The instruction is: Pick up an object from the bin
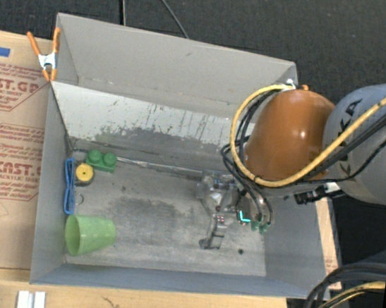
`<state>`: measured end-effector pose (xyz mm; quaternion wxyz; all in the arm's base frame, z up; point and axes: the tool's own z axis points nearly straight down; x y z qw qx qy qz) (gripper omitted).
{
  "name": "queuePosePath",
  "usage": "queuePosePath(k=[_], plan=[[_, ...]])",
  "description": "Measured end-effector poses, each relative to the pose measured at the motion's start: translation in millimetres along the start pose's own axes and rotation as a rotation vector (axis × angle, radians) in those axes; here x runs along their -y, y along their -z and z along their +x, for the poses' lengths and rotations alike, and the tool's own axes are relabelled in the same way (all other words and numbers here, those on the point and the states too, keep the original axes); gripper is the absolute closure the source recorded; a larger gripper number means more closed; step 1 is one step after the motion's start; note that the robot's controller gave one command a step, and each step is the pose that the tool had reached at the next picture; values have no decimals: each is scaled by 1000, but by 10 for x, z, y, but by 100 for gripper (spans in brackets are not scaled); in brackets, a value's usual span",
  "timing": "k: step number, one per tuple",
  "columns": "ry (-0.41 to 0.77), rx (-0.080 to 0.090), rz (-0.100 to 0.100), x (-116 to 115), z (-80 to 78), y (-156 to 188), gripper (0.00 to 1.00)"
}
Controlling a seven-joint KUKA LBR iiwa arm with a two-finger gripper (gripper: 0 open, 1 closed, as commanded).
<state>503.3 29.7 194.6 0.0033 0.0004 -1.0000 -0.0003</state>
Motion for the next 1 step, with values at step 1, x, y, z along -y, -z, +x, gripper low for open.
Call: queuePosePath(k=[1], plan=[[111,2,2,793,-193,-1037,0]])
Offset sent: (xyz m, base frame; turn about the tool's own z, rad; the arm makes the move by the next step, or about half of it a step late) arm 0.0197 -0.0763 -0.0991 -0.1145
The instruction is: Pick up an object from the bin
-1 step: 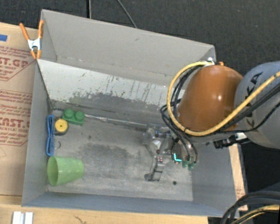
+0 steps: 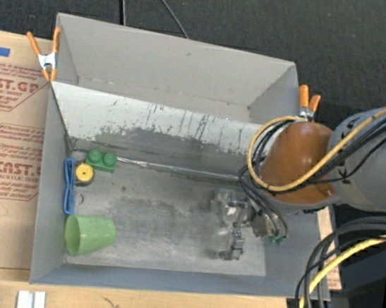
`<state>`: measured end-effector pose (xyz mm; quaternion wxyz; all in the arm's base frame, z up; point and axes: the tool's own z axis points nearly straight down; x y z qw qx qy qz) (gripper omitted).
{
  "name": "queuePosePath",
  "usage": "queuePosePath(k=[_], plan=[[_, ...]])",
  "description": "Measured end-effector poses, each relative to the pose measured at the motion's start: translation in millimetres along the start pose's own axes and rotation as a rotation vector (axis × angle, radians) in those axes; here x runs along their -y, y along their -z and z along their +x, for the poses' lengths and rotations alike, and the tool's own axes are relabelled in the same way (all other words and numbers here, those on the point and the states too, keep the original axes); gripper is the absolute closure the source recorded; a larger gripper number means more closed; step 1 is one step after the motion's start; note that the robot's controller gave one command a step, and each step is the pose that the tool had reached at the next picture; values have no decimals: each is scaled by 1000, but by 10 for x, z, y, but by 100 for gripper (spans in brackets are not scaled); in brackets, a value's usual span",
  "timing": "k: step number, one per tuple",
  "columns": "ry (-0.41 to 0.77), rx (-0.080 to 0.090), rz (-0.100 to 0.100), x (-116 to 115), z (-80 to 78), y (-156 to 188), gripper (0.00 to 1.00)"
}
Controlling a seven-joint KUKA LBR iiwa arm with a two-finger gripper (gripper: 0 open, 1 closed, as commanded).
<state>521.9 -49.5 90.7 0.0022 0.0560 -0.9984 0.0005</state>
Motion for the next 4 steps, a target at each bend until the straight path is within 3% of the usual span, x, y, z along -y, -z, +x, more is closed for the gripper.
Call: queuePosePath(k=[1,2,3,4], plan=[[91,8,2,550,-281,-140,0],[93,7,-1,519,-280,-134,100],[93,7,-1,518,-279,-134,0],[93,7,-2,517,-279,-134,100]])
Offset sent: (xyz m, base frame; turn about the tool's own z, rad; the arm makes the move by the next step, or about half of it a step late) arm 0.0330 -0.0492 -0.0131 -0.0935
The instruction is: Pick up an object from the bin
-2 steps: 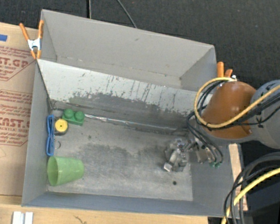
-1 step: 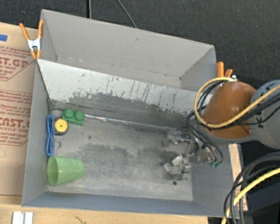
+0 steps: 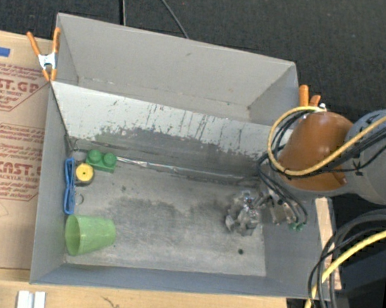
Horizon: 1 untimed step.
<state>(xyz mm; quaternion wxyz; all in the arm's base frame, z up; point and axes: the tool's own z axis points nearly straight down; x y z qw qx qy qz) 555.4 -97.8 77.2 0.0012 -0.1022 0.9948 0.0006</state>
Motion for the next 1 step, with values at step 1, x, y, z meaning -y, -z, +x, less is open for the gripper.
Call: queuePosePath(k=[1], plan=[[-261,6,2,-312,329,1554,100]])
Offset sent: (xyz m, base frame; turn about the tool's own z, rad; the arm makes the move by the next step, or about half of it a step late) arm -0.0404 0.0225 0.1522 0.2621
